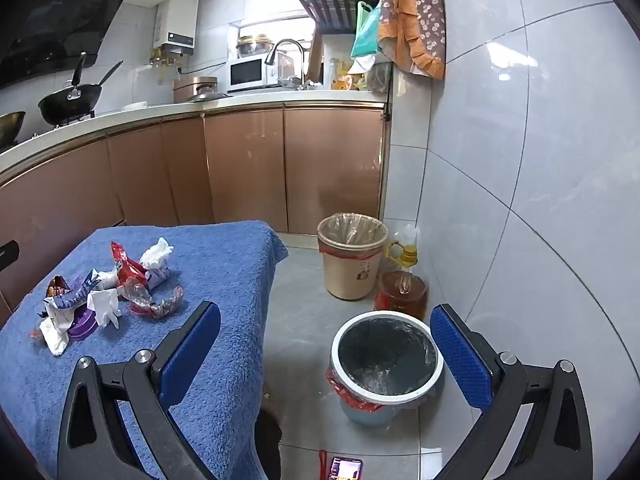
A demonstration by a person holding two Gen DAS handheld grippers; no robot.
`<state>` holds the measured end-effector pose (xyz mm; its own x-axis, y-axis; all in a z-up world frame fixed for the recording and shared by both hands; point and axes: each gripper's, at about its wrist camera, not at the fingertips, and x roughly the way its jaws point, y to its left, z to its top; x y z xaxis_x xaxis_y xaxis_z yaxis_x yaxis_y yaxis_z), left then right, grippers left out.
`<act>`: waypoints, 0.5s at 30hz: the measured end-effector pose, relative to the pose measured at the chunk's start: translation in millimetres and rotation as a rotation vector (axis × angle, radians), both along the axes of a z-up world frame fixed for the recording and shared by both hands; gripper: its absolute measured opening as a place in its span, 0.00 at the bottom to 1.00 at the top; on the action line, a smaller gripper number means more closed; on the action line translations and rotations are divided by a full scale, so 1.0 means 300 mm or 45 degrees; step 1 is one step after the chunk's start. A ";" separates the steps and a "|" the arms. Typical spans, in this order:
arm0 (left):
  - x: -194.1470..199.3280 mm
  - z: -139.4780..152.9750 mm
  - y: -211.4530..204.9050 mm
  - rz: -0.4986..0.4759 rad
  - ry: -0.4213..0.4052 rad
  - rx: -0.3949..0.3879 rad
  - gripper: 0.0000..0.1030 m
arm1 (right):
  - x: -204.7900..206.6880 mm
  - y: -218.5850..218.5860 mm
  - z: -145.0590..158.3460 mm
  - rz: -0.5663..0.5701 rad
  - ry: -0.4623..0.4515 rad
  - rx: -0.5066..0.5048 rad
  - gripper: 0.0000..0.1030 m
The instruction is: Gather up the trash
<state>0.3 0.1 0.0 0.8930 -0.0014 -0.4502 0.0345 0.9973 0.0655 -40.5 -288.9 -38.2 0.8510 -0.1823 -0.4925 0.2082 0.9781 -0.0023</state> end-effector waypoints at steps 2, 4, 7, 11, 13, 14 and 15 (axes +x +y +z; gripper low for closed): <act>0.002 0.000 0.000 0.000 -0.002 0.001 0.87 | -0.001 -0.003 0.002 0.000 0.000 -0.003 1.00; 0.005 0.000 -0.002 -0.001 -0.005 0.001 0.87 | -0.003 -0.008 0.004 -0.004 -0.003 -0.006 1.00; -0.006 0.008 0.007 0.000 -0.007 -0.004 0.87 | -0.020 0.005 0.016 -0.006 -0.018 -0.010 1.00; -0.022 0.014 0.011 0.001 -0.028 -0.007 0.87 | -0.011 0.013 0.025 -0.004 -0.022 -0.018 1.00; -0.027 0.017 0.013 -0.003 -0.023 -0.008 0.87 | -0.035 0.005 0.032 0.000 -0.035 -0.023 1.00; -0.029 0.019 0.014 -0.005 -0.020 -0.010 0.87 | -0.037 0.005 0.034 0.001 -0.035 -0.023 1.00; -0.029 0.024 0.009 -0.003 -0.022 -0.012 0.87 | -0.039 0.005 0.035 0.003 -0.035 -0.020 1.00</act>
<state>-8.6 2.7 7.2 0.9006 -0.0078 -0.4347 0.0359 0.9978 0.0565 -52.1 -287.4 -27.6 0.8647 -0.1880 -0.4658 0.2063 0.9784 -0.0120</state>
